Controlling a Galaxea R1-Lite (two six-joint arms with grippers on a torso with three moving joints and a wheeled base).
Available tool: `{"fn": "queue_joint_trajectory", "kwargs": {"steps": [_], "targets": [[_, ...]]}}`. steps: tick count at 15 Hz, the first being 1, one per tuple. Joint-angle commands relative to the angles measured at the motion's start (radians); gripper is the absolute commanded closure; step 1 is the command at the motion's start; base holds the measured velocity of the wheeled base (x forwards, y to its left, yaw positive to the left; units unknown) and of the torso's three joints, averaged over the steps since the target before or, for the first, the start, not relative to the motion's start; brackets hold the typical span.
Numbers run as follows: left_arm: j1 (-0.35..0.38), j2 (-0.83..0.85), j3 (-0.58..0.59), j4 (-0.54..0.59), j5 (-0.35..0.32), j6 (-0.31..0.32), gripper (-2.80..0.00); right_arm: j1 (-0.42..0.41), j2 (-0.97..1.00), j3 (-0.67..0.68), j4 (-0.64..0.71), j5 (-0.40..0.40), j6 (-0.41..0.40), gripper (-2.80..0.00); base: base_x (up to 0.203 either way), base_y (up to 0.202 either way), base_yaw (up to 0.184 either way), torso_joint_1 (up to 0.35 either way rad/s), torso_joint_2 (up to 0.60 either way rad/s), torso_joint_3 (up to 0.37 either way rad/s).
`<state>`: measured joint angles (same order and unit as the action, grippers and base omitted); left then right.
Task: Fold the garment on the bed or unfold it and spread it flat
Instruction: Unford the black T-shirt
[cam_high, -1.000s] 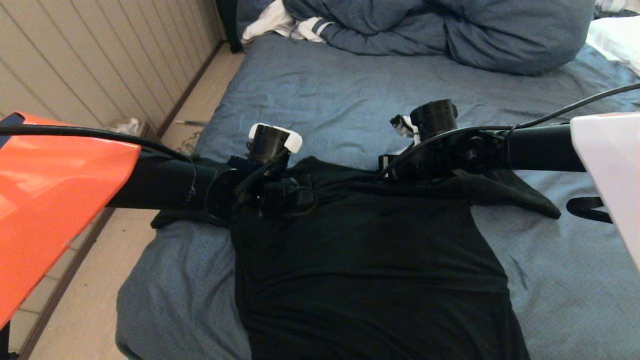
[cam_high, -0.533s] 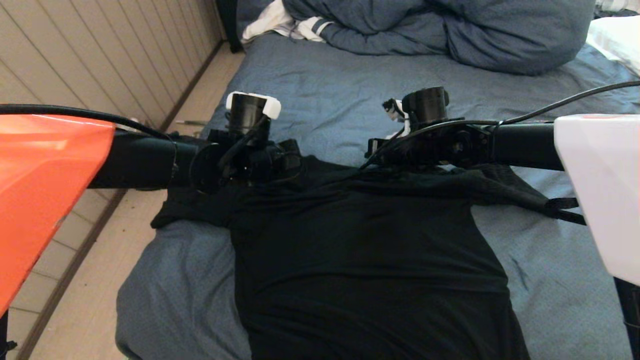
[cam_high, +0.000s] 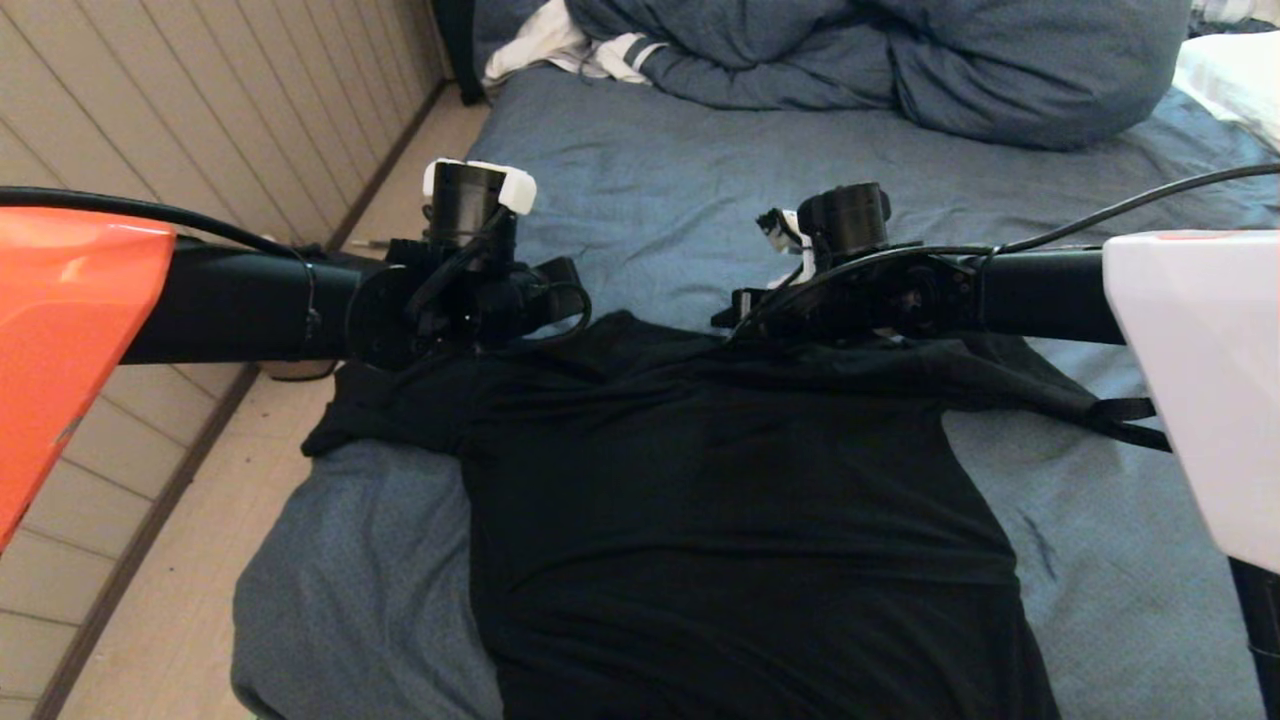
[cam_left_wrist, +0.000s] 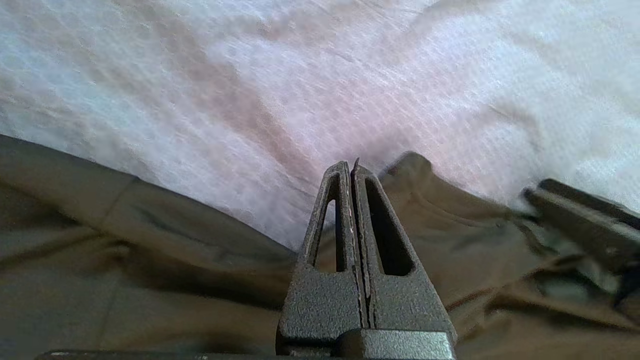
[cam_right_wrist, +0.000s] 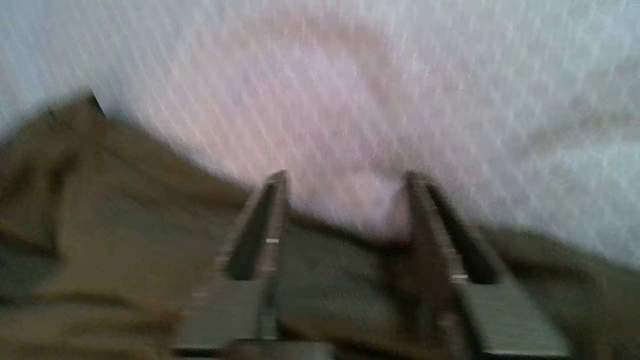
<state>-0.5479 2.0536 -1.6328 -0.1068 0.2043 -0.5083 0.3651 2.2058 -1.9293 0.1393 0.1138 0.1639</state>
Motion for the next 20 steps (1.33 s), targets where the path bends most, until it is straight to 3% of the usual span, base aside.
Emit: {"fn": "queue_joint_trajectory", "kwargs": {"steps": [1,6,7,16,20], "targets": [[0.000,-0.004,-0.001,0.000,0.001,-0.002,0.00,0.001,-0.035,0.043,0.002,0.002,-0.013,-2.80,0.000,0.000,0.000,0.000,0.00,0.000],[-0.007,0.011,0.010,0.000,0.001,-0.002,0.00,0.021,-0.050,0.127,-0.004,0.001,-0.015,-2.80,0.000,0.000,0.000,0.000,0.00,0.000],[-0.007,0.011,0.010,0.001,0.001,0.001,0.00,0.021,-0.045,0.120,-0.004,0.001,-0.015,0.00,0.000,0.000,0.000,0.000,0.00,0.000],[-0.014,0.030,0.005,0.001,-0.002,0.004,0.00,0.020,-0.042,0.092,-0.004,0.000,-0.064,0.00,0.000,0.000,0.000,0.000,0.00,0.000],[-0.020,0.036,-0.002,0.002,-0.002,0.004,0.00,0.013,-0.036,0.011,-0.002,-0.032,-0.063,0.00,0.000,0.000,0.000,0.000,0.00,0.000]]}}
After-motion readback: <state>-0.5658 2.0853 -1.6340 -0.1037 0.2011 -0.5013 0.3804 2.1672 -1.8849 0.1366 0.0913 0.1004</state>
